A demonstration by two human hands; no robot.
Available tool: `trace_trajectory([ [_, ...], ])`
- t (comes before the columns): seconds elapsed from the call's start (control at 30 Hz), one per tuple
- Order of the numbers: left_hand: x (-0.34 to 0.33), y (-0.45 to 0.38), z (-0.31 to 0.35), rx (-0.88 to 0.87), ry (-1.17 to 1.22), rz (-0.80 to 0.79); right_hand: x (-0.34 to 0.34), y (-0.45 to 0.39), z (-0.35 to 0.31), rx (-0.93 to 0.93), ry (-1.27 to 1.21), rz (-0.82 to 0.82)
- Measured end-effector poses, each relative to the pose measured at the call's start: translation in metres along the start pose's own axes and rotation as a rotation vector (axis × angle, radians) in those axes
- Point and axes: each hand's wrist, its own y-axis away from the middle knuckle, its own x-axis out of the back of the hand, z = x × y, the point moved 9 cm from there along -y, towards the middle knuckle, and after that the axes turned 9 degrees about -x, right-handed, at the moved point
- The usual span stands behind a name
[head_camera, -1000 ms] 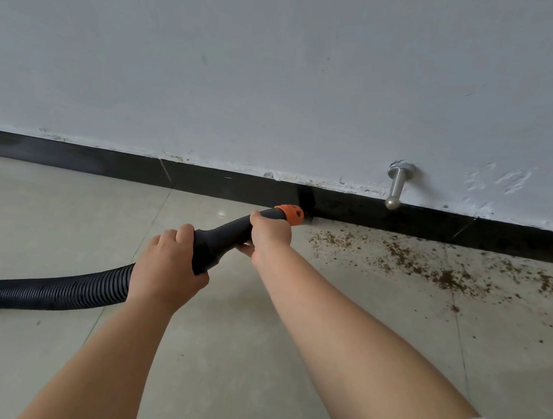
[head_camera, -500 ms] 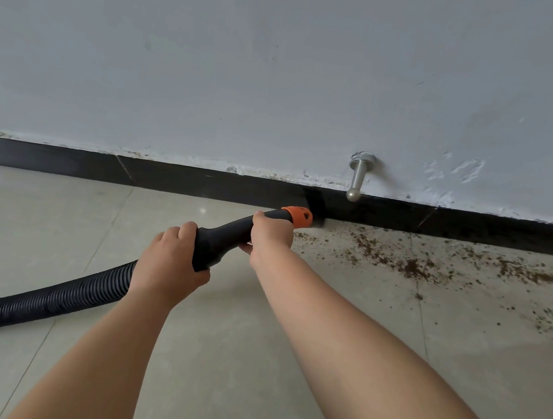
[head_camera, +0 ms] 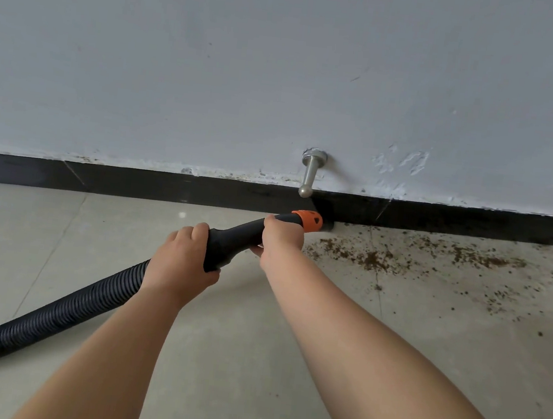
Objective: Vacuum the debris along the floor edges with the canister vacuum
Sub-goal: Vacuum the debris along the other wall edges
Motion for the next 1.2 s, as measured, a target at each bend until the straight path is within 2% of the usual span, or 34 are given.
trace_trajectory([
  [0.37,-0.024,-0.017,0.067,-0.157,0.024,-0.072,0.073,-0.024,-0.015,0.006,-0.141,0.057],
  [0.6,-0.038,-0.027,0.111,-0.245,0.024,-0.102,0.118,-0.036,-0.023,0.029,-0.145,0.123],
  [0.83,-0.054,-0.034,0.156,-0.319,0.047,-0.136,0.166,-0.04,-0.031,0.021,-0.231,0.108],
  [1.2,-0.078,-0.046,0.209,-0.355,0.106,-0.161,0.227,-0.058,-0.039,0.048,-0.216,0.218],
])
